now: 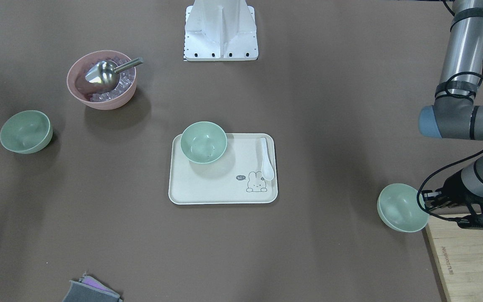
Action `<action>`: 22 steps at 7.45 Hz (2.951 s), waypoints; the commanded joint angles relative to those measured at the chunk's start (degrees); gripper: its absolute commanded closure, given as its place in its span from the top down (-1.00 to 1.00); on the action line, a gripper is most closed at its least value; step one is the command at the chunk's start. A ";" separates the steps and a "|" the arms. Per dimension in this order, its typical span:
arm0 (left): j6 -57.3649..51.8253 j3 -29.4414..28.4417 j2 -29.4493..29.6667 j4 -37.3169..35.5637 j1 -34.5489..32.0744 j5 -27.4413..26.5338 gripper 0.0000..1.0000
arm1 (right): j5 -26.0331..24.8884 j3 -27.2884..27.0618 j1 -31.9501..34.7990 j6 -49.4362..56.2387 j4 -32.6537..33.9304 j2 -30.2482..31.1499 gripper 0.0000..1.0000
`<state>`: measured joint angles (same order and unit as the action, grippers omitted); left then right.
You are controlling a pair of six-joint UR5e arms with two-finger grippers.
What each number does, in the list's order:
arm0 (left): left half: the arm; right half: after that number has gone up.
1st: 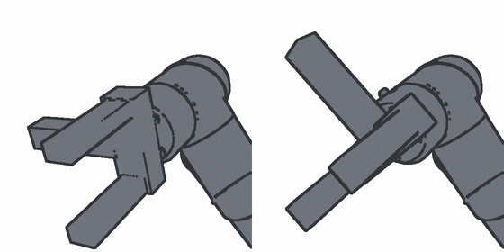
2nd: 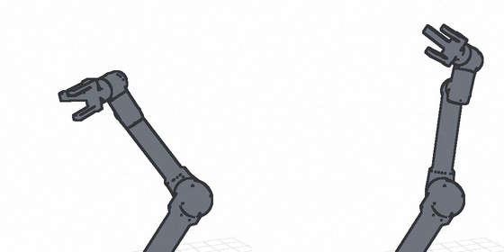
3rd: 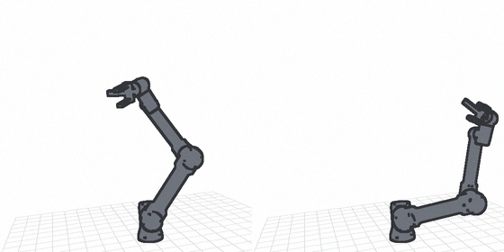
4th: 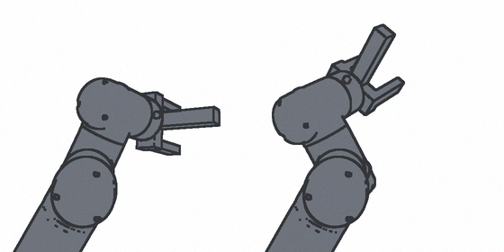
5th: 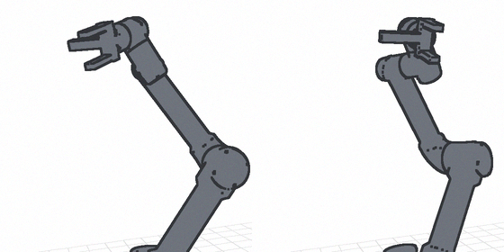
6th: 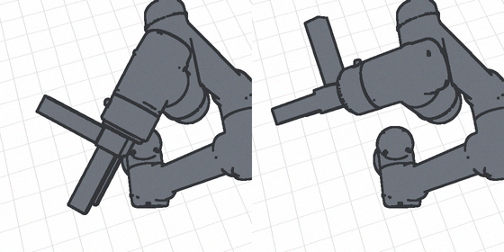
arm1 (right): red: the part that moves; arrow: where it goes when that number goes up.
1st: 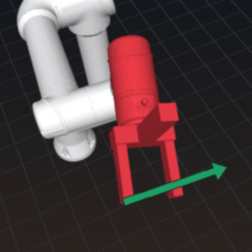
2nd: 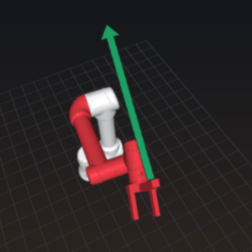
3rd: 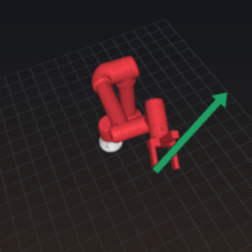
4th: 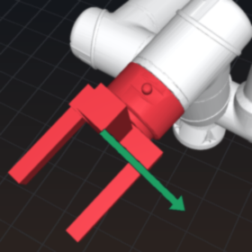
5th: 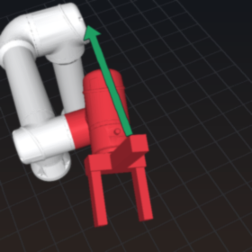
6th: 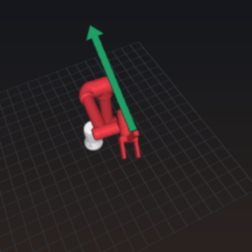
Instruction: Stack green bowls together
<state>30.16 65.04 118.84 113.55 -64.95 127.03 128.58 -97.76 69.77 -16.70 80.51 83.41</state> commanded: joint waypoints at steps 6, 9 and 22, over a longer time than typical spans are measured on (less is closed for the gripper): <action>-0.10 -0.88 0.07 -0.18 0.17 -0.21 -0.45 | 0.00 0.11 -0.16 0.00 0.00 0.00 1.00; -0.10 -0.79 0.16 -0.18 0.53 -0.12 -0.46 | 0.00 0.11 -0.16 0.00 0.00 0.00 1.00; 34.13 19.39 5.42 -12.18 8.94 4.19 -1.00 | 0.18 -0.42 -0.16 0.00 0.00 0.35 1.00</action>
<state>58.39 80.59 122.31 105.57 -58.62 131.17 128.75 -98.16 69.61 -16.70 80.51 83.77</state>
